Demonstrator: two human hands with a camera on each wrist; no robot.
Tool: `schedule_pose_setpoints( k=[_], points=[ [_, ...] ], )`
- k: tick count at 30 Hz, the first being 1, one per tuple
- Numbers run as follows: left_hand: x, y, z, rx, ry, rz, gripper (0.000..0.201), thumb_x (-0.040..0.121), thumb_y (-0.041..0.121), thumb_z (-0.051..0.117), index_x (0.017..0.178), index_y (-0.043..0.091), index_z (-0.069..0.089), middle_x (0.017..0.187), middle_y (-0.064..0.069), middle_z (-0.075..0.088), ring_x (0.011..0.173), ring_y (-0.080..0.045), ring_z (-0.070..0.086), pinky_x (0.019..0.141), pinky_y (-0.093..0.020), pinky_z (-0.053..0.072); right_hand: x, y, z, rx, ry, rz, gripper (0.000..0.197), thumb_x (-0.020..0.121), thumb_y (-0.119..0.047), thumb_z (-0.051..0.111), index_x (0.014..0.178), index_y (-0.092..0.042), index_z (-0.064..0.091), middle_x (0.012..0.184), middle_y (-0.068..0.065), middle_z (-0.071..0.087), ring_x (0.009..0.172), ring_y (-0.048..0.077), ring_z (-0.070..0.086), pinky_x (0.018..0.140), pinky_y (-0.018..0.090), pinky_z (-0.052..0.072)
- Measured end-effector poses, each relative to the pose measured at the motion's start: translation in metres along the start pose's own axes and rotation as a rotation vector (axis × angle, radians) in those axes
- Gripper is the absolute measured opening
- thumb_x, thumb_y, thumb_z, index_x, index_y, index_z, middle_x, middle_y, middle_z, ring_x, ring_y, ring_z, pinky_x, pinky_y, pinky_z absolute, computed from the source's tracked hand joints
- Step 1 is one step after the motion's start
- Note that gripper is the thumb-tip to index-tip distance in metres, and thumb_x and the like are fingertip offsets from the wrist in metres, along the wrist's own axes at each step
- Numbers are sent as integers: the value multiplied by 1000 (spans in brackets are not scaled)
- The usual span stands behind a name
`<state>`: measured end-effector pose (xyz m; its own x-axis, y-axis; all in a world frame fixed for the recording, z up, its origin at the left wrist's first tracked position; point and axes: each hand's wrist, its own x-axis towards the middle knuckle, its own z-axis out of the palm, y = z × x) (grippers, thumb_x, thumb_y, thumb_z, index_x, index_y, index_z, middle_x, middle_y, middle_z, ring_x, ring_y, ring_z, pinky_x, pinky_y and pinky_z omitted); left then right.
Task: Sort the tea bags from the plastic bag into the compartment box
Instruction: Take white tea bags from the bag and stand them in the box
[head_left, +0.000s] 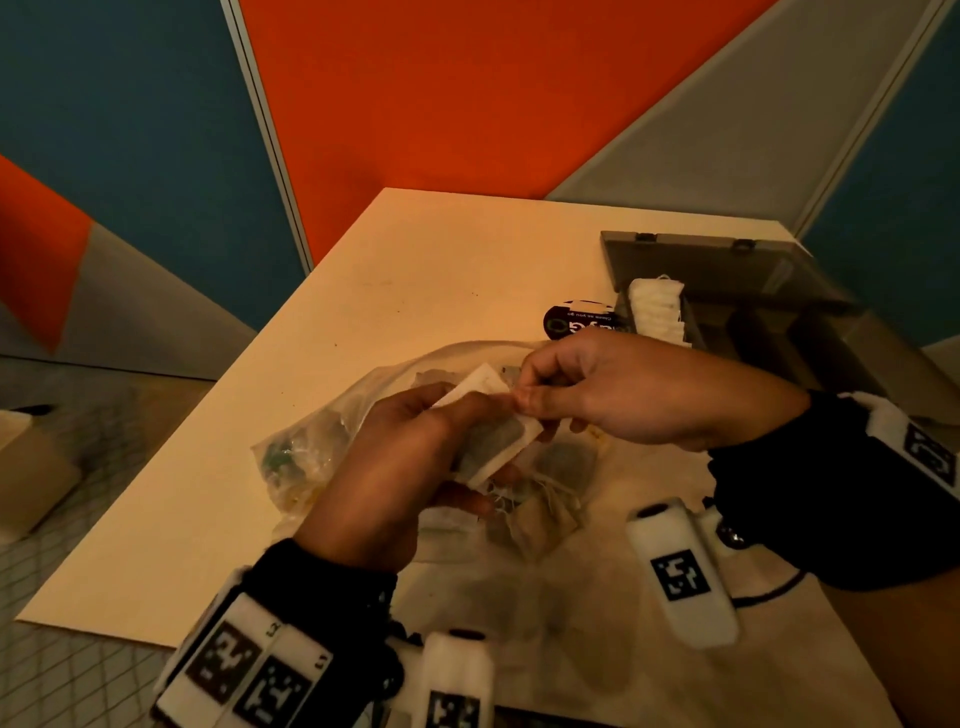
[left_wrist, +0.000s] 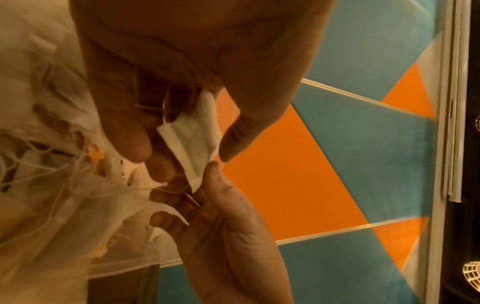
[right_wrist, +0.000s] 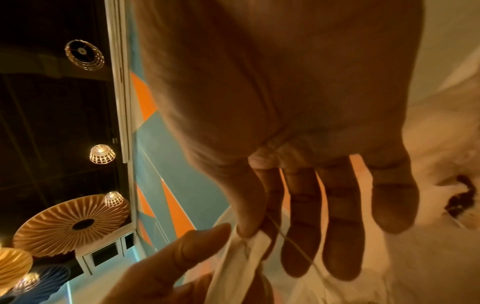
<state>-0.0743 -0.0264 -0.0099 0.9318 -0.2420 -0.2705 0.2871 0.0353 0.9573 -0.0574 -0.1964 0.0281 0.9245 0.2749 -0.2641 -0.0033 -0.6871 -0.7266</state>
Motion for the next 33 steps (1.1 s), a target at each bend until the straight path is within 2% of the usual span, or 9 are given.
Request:
schedule_pose_setpoints(
  k=[4,10,13,16,18,22,28,31,33],
  points=[
    [-4,-2,1,29,-38,22,21,89,24,64,100,9,72,79,-11,76,58,-20,69,46,-26,52,-10,-2,-9,-42,-17,26,19,94,-29,60,84,-17,71,70,0,71,62,8,62,69,30,52],
    [-1,-6,-3,-31,75,24,14,91,23,62,97,15,72,76,-7,76,57,-19,69,43,-25,52,-36,7,-31,-191,-11,103,22,92,-34,58,79,-21,72,57,-2,63,53,7,53,63,29,47],
    [1,-7,-2,-50,132,35,13,92,21,61,88,17,72,64,0,73,50,-17,67,42,-27,51,-46,19,-42,-270,61,202,25,92,-34,59,75,-22,72,54,-2,64,47,5,51,61,32,47],
    [2,-11,-2,-63,186,31,11,90,22,63,87,15,71,65,-7,72,48,-21,65,42,-28,48,-51,31,-46,-329,192,325,25,92,-34,60,75,-20,71,52,-2,65,41,2,52,53,24,40],
    [2,-14,-2,-67,215,8,12,89,24,65,88,13,70,71,-12,71,47,-22,63,41,-28,45,-53,32,-39,-399,207,360,22,92,-37,59,79,-23,70,56,-3,68,44,3,57,51,22,39],
    [-1,-18,1,-94,219,-33,15,92,25,61,85,13,67,64,-12,66,43,-21,56,40,-27,39,-44,24,-12,-278,8,253,11,95,-33,57,102,-28,64,71,-3,73,52,8,66,54,28,54],
    [-8,-21,0,-154,207,9,18,96,22,55,94,9,67,62,-12,67,46,-22,59,38,-27,39,-10,26,13,-380,100,127,49,94,-15,57,137,-32,43,97,2,69,58,17,64,49,30,55],
    [-10,-20,0,-193,204,22,18,97,19,52,103,9,65,61,-7,70,49,-22,64,36,-27,43,1,29,16,-471,172,125,41,92,-18,61,131,-24,52,96,1,61,78,17,58,62,27,51],
    [-11,-21,1,-184,198,40,19,99,17,48,106,9,64,62,-6,71,50,-21,64,36,-27,42,4,31,19,-499,201,143,20,90,-23,63,110,-19,63,94,1,64,83,18,60,73,32,53]
  ],
)
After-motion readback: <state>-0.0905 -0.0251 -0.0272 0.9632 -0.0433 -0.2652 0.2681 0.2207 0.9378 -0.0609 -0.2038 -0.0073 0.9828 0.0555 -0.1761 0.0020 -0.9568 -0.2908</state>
